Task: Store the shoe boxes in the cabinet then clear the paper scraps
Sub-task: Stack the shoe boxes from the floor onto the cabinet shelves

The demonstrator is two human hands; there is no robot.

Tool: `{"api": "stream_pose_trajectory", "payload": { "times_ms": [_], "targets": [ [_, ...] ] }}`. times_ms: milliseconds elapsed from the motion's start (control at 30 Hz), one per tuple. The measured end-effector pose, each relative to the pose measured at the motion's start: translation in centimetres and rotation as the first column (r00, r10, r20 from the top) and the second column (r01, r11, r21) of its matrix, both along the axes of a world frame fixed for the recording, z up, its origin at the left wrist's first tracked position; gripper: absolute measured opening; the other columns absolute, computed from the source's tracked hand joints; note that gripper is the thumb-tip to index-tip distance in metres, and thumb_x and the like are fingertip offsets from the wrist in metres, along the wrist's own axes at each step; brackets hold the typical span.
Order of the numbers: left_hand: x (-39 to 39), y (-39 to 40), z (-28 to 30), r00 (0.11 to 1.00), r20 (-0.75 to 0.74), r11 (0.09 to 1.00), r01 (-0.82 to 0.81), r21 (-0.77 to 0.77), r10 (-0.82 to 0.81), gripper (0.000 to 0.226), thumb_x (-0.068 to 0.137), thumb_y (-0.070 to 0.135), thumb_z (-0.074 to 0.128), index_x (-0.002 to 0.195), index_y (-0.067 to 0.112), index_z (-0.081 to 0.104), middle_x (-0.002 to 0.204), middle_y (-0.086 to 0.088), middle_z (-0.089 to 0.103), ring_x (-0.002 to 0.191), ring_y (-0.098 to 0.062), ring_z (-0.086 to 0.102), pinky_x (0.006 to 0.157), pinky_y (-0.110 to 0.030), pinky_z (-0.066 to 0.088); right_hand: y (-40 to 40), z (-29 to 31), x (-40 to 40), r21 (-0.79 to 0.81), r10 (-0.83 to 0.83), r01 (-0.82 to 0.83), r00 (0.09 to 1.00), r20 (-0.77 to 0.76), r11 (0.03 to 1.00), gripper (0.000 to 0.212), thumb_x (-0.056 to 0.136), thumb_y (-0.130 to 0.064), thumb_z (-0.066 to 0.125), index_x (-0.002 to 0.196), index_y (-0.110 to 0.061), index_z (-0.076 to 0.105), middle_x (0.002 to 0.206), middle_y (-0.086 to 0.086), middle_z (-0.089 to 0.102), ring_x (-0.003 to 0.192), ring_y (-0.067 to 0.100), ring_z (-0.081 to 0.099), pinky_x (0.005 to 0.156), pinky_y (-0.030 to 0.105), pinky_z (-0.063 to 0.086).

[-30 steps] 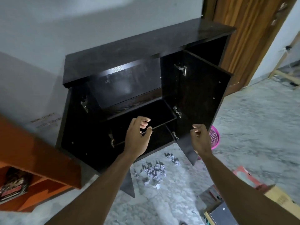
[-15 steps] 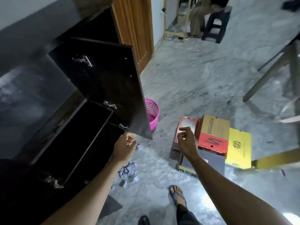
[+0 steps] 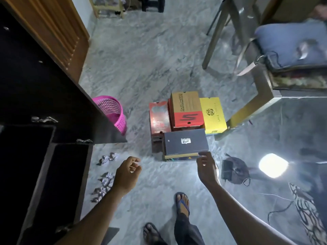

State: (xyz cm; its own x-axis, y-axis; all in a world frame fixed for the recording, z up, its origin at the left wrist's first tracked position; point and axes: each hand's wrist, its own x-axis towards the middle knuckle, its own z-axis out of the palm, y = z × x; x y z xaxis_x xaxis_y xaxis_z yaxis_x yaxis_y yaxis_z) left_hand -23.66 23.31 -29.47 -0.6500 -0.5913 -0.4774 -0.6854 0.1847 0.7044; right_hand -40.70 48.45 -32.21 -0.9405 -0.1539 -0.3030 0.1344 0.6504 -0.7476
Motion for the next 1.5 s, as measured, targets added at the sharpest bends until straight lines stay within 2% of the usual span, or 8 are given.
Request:
{"api": "stream_pose_trajectory", "payload": {
  "times_ms": [267,533,800,1033,1133,1233,1300,1500],
  "targets": [
    [-6.3,0.9,-15.6,0.998,0.032,0.998,0.054,0.035,-0.055,0.014,0.097,0.016,0.067,0.108,0.025,0.067,0.098,-0.002,0.071,0.092,-0.018,0.068,0.071,-0.021,0.046,5.0,-13.9,-6.7,0.097,-0.105,0.102,0.994,0.028,0.99,0.025,0.092,-0.019,0.057,0.112,-0.008,0.067,0.095,0.008,0.073,0.072,0.018,0.06,0.059,0.025,0.039],
    [-13.9,1.5,-35.2,0.999,-0.013,0.999,0.051,0.003,-0.051,0.029,0.1,0.027,0.066,0.127,0.016,0.063,0.118,-0.006,0.067,0.099,-0.019,0.065,0.073,-0.014,0.041,7.8,-32.7,-13.6,0.104,-0.139,0.14,0.99,-0.019,0.985,0.018,0.097,-0.021,0.059,0.114,-0.018,0.063,0.113,0.009,0.071,0.096,0.025,0.066,0.082,0.035,0.045],
    [-18.1,2.7,-48.5,0.983,-0.186,0.993,0.027,0.116,-0.005,0.073,0.088,0.08,0.052,0.148,0.038,0.046,0.151,0.01,0.053,0.139,-0.01,0.05,0.114,-0.023,0.04,8.9,-45.0,-19.3,-0.108,-0.078,0.077,0.997,0.001,0.991,0.062,0.092,-0.07,0.051,0.143,-0.034,0.053,0.138,-0.005,0.062,0.126,0.022,0.059,0.107,0.053,0.048],
    [-17.7,3.2,-50.3,0.919,-0.395,0.998,0.004,0.062,0.021,0.014,0.103,0.04,0.059,0.11,0.052,0.062,0.106,0.032,0.07,0.104,0.007,0.063,0.075,0.001,0.04,7.4,-47.2,-18.9,-0.23,0.011,-0.024,0.998,-0.056,0.973,0.061,0.078,-0.083,0.055,0.112,-0.035,0.07,0.107,-0.014,0.075,0.104,0.002,0.07,0.105,0.045,0.05],
    [-14.9,1.7,-48.6,0.886,-0.46,0.994,-0.013,0.109,0.062,0.02,0.105,0.034,0.057,0.121,0.045,0.059,0.099,0.048,0.066,0.101,0.02,0.062,0.082,-0.003,0.045,6.5,-45.3,-16.7,-0.169,0.098,-0.114,0.99,-0.098,0.979,0.067,0.08,-0.089,0.048,0.125,-0.042,0.065,0.113,-0.008,0.077,0.113,0.018,0.069,0.106,0.054,0.049],
    [-11.9,-1.1,-46.8,0.859,-0.484,0.977,-0.082,0.196,0.169,0.017,0.101,0.036,0.057,0.117,0.038,0.061,0.105,0.038,0.069,0.108,0.006,0.067,0.104,-0.042,0.055,4.0,-42.7,-14.2,-0.176,0.236,-0.249,0.967,-0.096,0.952,0.038,0.087,-0.079,0.049,0.116,-0.057,0.059,0.111,-0.013,0.073,0.111,0.026,0.068,0.103,0.058,0.049],
    [-10.1,-3.7,-46.0,0.857,-0.476,0.977,-0.129,0.173,0.197,0.029,0.092,0.05,0.058,0.119,0.04,0.062,0.111,0.029,0.068,0.117,-0.004,0.063,0.108,-0.056,0.05,1.6,-41.2,-12.7,-0.16,0.327,-0.339,0.94,-0.094,0.927,0.059,0.074,-0.092,0.049,0.12,-0.056,0.054,0.113,-0.021,0.069,0.108,0.022,0.067,0.099,0.055,0.053],
    [-2.9,-11.7,-45.5,0.805,-0.519,0.94,-0.341,-0.011,0.286,0.055,0.081,0.057,0.05,0.134,0.042,0.06,0.135,0.003,0.064,0.127,-0.011,0.058,0.115,-0.043,0.042,-8.2,-39.9,-8.6,0.014,0.644,-0.646,0.759,-0.098,0.763,0.083,0.085,-0.084,0.033,0.145,-0.028,0.046,0.115,-0.01,0.065,0.088,0.015,0.067,0.072,0.028,0.055]
  ]
}}
